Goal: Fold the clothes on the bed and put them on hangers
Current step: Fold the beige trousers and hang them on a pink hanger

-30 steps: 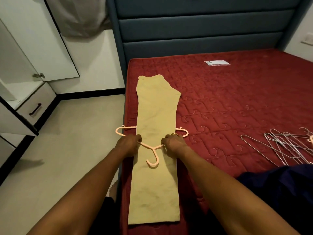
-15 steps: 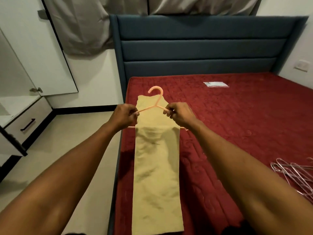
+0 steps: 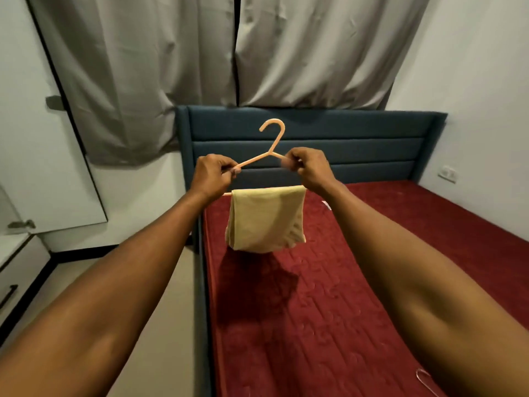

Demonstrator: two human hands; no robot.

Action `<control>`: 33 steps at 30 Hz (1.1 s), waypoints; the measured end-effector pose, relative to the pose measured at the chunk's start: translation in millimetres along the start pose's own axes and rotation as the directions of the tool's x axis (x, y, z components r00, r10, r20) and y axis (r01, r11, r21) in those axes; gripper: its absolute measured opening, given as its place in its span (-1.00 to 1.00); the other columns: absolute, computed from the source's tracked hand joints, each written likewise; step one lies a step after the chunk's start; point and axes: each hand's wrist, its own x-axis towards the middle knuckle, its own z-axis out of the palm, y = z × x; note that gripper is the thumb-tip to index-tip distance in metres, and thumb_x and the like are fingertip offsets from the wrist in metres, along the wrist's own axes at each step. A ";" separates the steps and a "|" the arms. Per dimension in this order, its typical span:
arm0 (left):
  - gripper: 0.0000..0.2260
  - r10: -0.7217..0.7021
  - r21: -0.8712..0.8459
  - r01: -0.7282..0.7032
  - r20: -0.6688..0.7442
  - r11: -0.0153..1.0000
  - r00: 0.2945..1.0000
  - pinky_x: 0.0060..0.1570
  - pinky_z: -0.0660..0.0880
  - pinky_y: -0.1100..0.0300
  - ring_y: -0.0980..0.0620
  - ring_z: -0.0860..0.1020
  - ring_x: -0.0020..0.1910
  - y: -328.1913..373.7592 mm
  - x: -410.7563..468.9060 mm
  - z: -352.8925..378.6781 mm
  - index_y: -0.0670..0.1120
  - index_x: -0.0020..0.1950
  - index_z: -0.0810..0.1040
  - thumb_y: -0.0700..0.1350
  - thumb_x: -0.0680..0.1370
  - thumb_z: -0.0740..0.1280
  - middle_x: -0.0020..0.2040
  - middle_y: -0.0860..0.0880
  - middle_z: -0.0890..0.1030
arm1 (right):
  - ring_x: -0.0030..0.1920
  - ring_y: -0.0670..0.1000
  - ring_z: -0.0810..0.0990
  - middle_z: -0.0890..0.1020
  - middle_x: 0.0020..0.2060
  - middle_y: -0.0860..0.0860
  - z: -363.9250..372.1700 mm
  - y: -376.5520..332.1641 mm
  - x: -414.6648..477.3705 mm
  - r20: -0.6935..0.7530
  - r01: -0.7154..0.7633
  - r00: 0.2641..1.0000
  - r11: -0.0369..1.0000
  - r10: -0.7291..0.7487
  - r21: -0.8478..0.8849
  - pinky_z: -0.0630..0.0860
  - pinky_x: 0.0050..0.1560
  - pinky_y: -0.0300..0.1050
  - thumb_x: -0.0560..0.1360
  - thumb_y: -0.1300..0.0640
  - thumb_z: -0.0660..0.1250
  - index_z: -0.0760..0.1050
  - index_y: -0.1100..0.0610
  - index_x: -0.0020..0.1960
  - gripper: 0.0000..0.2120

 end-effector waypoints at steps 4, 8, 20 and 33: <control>-0.93 0.001 -0.055 -0.001 -0.002 0.998 1.000 -0.17 0.55 0.19 0.07 0.64 -0.25 18.2 72.9 -69.5 -0.11 -0.05 0.76 -0.18 0.51 0.48 -0.25 -0.05 0.72 | -0.10 -0.04 0.66 0.70 -0.21 -0.13 -37.3 -65.5 74.7 -0.026 -0.029 0.999 1.000 0.029 -0.007 0.61 -0.02 0.08 0.51 0.20 0.38 0.63 -0.18 -0.19 -0.73; -0.93 -0.034 -0.057 0.036 0.042 0.998 0.999 -0.18 0.58 0.18 0.08 0.62 -0.28 29.3 135.7 -144.1 -0.10 -0.04 0.76 -0.17 0.52 0.48 -0.25 -0.05 0.72 | -0.08 -0.04 0.68 0.71 -0.21 -0.14 -60.1 -129.4 140.9 0.007 -0.055 0.998 0.998 0.055 0.037 0.64 0.03 0.08 0.47 0.29 0.34 0.65 -0.17 -0.15 -0.66; -0.93 -0.097 0.060 0.098 -0.021 0.993 0.995 -0.18 0.63 0.02 0.03 0.65 -0.29 -7.4 256.5 -345.9 -0.01 -0.18 0.75 -0.07 0.50 0.51 -0.32 0.03 0.70 | -0.37 -0.17 0.53 0.65 -0.30 0.02 -44.0 -292.3 288.0 0.103 0.086 0.986 0.929 -0.132 0.360 0.49 -0.34 -0.28 0.61 0.37 0.31 0.70 0.18 0.01 -0.79; -0.84 -0.129 0.132 0.188 -0.358 0.973 0.925 -0.33 0.44 0.23 0.20 0.51 -0.41 -165.2 324.2 -481.0 -0.05 -0.16 0.74 -0.16 0.59 0.42 -0.33 -0.02 0.65 | -0.26 -0.04 0.57 0.75 -0.19 0.07 116.6 -447.8 468.8 0.173 0.324 0.856 0.767 -0.487 0.554 0.51 -0.23 -0.14 0.60 0.27 0.36 0.71 0.14 0.01 -0.85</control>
